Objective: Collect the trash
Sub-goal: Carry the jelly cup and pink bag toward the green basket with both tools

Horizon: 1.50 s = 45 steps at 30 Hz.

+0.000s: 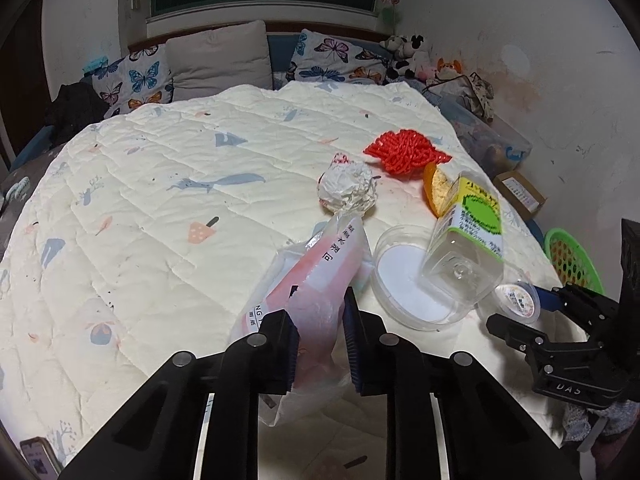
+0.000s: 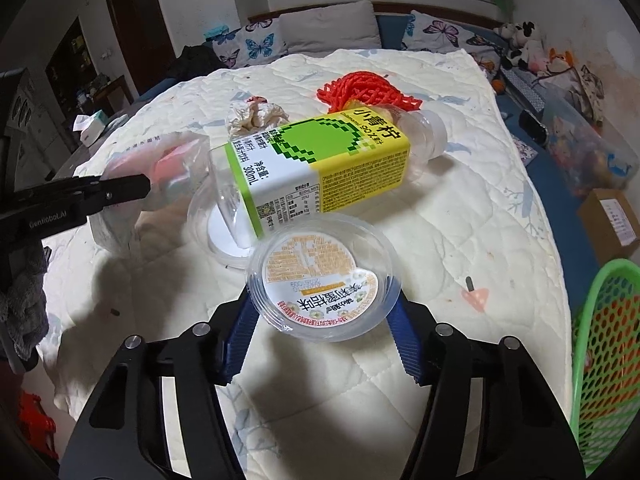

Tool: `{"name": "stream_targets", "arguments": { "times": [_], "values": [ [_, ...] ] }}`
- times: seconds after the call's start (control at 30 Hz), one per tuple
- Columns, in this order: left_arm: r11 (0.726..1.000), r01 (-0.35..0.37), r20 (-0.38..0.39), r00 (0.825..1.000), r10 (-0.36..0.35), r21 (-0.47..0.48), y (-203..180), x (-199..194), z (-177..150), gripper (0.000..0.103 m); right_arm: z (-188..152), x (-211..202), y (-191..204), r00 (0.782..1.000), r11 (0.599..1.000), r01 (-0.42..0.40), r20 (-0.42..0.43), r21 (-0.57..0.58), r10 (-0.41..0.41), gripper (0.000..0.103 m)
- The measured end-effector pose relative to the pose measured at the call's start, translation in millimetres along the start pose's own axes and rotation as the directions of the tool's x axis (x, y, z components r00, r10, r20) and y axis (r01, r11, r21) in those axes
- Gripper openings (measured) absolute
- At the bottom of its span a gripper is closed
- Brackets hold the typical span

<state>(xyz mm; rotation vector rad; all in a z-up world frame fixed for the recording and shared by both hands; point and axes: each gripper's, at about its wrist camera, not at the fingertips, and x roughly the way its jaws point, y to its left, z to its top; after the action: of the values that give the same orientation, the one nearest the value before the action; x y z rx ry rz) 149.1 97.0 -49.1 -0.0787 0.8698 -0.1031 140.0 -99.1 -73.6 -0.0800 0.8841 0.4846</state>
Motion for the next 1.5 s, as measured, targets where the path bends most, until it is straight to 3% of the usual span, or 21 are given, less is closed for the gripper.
{"name": "stream_targets", "arguments": {
  "times": [0.3,0.73,1.07,1.5],
  "values": [
    [1.0,0.011,0.054,0.998,-0.012,0.001,-8,-31,-1,0.018,-7,-26,-5,0.999,1.0,-0.016,0.041,0.016,0.015,0.058],
    [0.991,0.082,0.116,0.989,-0.094,0.105,-65,-65,7,0.018,-29,-71,-32,0.995,0.997,0.015,0.1,0.076,-0.023,0.058],
    [0.965,0.171,0.074,0.979,-0.189,0.198,-135,-49,18,0.018,-59,-103,-99,0.981,0.969,0.138,0.103,0.206,-0.162,0.058],
    [0.912,0.251,0.01,0.963,-0.269,0.325,-230,-24,30,0.018,-110,-137,-202,0.929,0.862,0.332,0.028,0.382,-0.37,0.058]
  ]
}}
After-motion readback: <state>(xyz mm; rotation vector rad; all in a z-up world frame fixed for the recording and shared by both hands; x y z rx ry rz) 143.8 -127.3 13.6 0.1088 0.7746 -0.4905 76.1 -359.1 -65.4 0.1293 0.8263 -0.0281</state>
